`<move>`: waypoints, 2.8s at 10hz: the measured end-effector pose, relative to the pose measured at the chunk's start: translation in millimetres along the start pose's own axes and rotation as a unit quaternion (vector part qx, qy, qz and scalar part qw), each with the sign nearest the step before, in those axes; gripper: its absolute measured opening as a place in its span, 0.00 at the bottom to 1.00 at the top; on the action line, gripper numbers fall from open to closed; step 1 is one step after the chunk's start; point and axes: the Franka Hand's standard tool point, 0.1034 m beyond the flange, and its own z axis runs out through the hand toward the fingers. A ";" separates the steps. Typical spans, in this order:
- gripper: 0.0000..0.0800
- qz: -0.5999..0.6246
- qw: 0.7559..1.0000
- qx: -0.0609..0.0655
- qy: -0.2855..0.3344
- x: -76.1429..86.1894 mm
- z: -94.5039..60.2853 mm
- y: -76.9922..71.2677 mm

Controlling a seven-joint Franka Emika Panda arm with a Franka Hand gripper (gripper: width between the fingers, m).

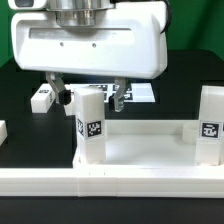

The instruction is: Assemble desk

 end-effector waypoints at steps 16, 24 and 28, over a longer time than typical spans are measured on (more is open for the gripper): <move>0.36 -0.223 0.975 -0.006 0.000 -0.5 0.1 -0.2; 0.40 0.100 0.995 -0.013 0.001 -1.3 0.2 5.1; 0.65 0.116 0.993 -0.015 -0.001 -2.3 -0.6 6.4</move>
Offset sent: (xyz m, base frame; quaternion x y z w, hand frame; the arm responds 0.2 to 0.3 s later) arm -0.0001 0.0120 0.0023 -0.0032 -0.0213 -0.1576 0.9873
